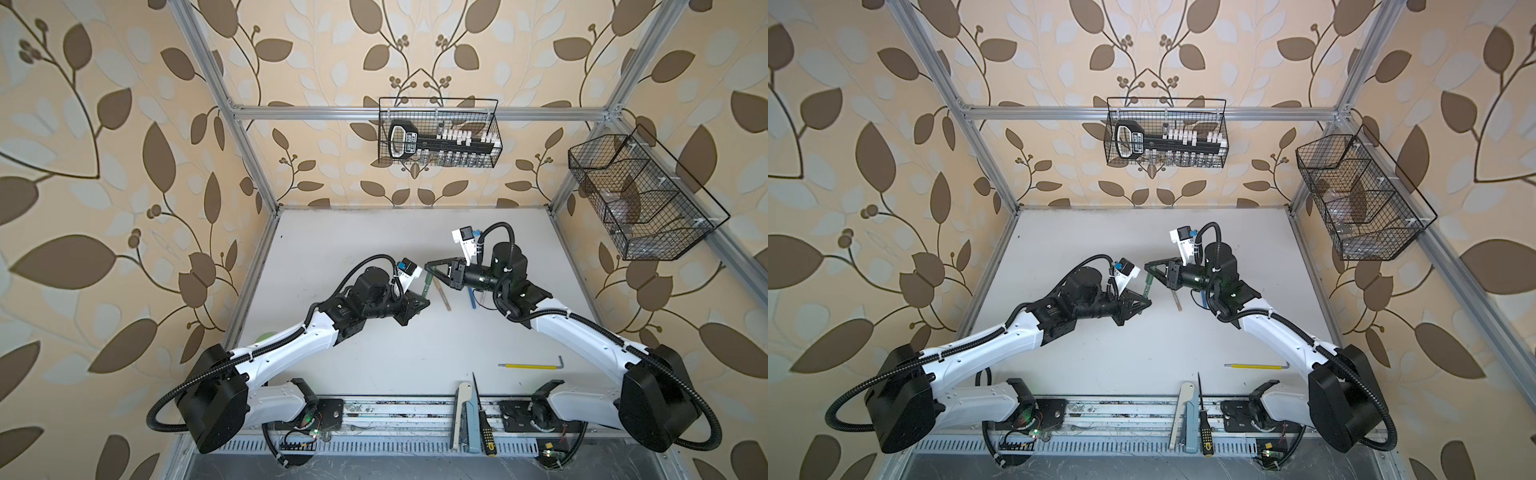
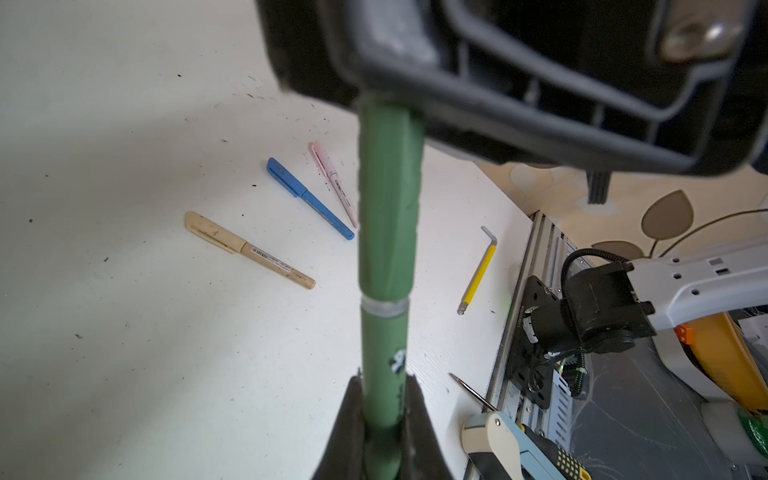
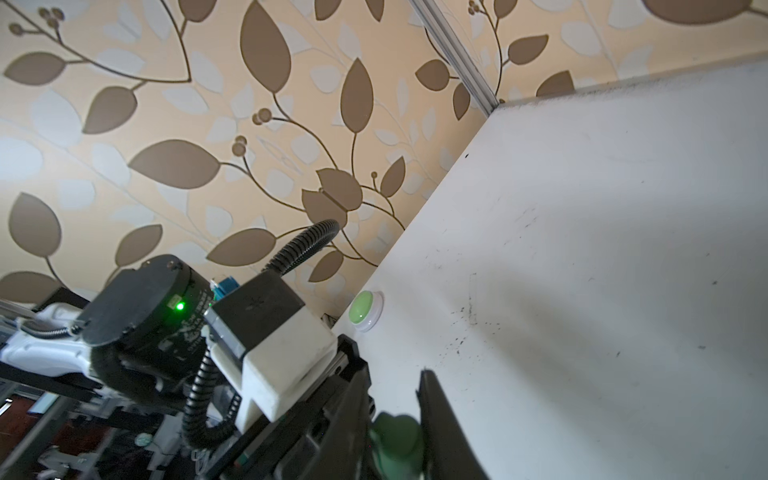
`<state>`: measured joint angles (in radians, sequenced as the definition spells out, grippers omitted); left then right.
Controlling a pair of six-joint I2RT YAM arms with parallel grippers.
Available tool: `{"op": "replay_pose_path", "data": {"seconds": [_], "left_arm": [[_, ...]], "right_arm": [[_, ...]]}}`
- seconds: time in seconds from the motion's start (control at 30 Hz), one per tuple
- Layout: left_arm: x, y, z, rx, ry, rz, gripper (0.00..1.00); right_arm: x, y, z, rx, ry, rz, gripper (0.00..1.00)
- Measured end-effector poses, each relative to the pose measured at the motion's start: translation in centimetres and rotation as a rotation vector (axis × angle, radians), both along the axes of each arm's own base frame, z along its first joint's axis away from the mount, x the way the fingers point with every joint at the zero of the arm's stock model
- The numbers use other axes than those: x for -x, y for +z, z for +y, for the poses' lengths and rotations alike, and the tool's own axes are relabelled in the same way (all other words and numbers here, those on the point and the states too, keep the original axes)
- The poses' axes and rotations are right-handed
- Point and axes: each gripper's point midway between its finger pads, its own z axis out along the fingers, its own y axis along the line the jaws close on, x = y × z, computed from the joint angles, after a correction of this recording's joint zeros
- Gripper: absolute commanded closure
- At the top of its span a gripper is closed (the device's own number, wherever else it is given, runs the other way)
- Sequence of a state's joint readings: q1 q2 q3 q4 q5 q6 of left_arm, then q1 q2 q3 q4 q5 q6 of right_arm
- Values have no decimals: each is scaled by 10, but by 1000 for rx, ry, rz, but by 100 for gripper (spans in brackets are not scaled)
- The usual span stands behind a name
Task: Insert the pens into the pen caps
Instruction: 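Push the cap onto the pen with the right gripper while the left holds it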
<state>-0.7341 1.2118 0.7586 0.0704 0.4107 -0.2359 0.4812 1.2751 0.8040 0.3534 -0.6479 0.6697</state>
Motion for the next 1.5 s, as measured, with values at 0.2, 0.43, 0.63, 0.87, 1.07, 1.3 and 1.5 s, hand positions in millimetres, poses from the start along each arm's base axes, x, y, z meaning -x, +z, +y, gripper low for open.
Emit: {"op": "replay_pose_path", "data": {"seconds": [0.2,0.43,0.63,0.87,1.07,1.3,1.5], "left_arm": [[-5,8,2,-36,4,-39,100],[-25,24,7,-22,-28,-82,100],[-40,37,3,26,-102,-80,100],[-52,47,2,60,-137,-83,100],[-57,53,9,81,-156,-91,100],[-66,64,17,150,-172,-82,100],[-76,77,19,244,-214,-88,100]], "right_arm": [[-1,4,-1,-9,-5,-17,100],[-10,21,-5,-39,-53,-84,100],[-20,32,-11,-59,-120,-131,100],[-28,37,-16,-61,-172,-157,100],[-29,39,-14,-66,-191,-164,100],[-32,38,-18,-140,-272,-156,100],[-39,47,-21,-178,-339,-152,100]]}}
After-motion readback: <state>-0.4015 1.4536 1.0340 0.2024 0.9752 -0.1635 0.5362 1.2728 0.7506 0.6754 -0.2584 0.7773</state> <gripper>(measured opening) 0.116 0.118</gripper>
